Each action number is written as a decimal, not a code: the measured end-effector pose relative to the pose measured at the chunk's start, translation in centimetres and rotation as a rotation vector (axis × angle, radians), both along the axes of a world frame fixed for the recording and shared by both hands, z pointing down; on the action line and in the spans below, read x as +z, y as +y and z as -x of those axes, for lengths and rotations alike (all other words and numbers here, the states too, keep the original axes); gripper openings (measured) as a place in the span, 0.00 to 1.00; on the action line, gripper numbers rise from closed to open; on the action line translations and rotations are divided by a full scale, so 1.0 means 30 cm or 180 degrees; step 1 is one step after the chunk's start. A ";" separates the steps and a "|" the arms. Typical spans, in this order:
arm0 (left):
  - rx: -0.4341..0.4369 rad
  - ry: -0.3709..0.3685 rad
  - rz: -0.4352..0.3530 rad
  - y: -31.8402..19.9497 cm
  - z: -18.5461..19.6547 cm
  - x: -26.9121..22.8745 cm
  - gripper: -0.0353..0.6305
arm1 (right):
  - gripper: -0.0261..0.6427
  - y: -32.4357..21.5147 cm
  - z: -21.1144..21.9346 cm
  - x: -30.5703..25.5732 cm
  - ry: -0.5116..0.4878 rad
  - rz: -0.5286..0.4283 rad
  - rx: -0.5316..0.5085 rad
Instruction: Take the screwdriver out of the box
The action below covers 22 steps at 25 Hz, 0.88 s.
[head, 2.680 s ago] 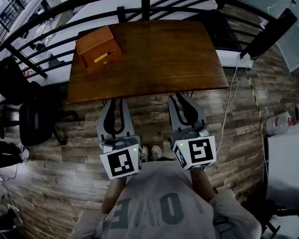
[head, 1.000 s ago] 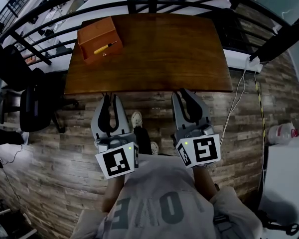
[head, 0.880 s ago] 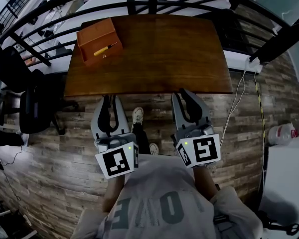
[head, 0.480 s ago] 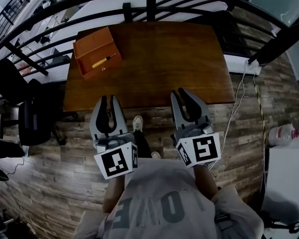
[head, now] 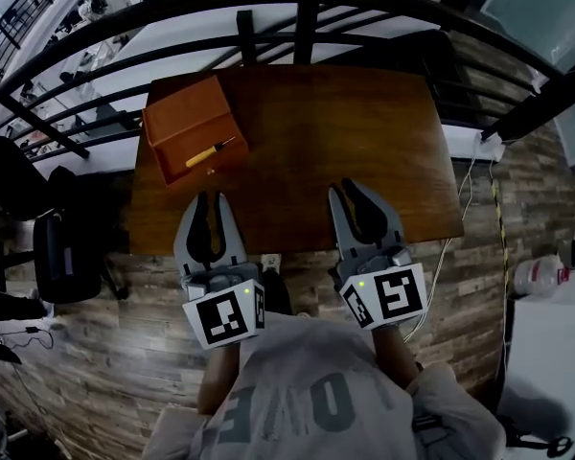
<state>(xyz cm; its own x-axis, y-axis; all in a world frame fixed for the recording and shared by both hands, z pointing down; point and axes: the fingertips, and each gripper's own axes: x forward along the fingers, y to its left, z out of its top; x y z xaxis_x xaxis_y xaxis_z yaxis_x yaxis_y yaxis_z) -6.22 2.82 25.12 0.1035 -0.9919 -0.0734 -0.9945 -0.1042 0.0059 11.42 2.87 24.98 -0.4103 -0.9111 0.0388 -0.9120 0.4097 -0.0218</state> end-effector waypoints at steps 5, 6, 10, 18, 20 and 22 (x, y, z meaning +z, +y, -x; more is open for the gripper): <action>0.0019 -0.0034 -0.0055 -0.141 0.055 -0.038 0.16 | 0.15 -0.141 0.054 -0.030 0.0022 -0.0023 0.0028; 0.0035 -0.0045 -0.0055 -0.171 0.067 -0.041 0.16 | 0.15 -0.169 0.070 -0.033 0.0028 -0.0020 0.0037; 0.0111 -0.0057 -0.0072 -0.274 0.092 -0.059 0.16 | 0.15 -0.265 0.115 -0.036 0.0050 0.0003 0.0076; 0.0320 -0.0063 -0.0020 -0.439 0.081 -0.055 0.16 | 0.15 -0.429 0.139 -0.036 0.0045 -0.0011 0.0206; 0.0359 -0.0096 0.0017 -0.470 0.063 -0.048 0.16 | 0.15 -0.464 0.136 -0.030 0.0047 0.0014 0.0203; 0.0385 -0.0123 0.0093 -0.481 0.037 -0.034 0.16 | 0.15 -0.482 0.124 -0.023 0.0039 0.0052 0.0184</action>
